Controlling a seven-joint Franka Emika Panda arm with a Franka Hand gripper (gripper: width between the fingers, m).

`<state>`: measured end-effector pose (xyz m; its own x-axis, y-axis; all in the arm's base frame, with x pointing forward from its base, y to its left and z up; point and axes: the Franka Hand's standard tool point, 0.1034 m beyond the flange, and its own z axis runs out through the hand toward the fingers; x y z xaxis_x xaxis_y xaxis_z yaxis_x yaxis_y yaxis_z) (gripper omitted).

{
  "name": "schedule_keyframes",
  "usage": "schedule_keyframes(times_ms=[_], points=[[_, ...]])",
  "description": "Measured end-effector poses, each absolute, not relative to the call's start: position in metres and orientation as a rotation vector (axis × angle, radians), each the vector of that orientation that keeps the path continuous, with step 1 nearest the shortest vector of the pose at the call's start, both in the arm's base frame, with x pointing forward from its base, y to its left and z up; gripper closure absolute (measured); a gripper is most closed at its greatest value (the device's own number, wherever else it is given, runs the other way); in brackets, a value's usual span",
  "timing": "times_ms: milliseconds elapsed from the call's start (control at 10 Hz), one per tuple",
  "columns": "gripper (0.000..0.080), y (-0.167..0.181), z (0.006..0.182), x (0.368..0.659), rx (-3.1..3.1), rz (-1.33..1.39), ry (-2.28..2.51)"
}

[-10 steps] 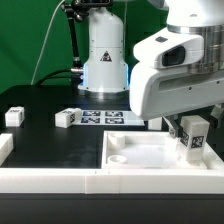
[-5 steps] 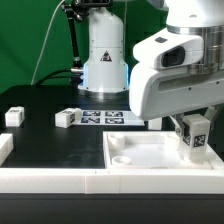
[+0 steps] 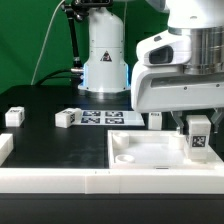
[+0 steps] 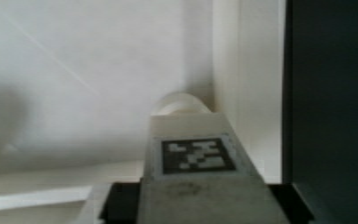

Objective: Assemble one leg

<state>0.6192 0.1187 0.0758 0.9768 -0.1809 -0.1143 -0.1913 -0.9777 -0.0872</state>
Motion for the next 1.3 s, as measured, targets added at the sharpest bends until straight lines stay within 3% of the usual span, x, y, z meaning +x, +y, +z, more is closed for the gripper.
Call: schedule_keyframes(times_ms=[800, 1200, 1300], points=[[0.0508, 0.1205, 0.0742, 0.6219, -2.661, 0.084, 1.496], [0.0508, 0.1246, 0.0739, 0.6212, -2.45, 0.121, 1.802], [0.0417, 0.125, 0.0737, 0.6208, -2.495, 0.122, 1.739]])
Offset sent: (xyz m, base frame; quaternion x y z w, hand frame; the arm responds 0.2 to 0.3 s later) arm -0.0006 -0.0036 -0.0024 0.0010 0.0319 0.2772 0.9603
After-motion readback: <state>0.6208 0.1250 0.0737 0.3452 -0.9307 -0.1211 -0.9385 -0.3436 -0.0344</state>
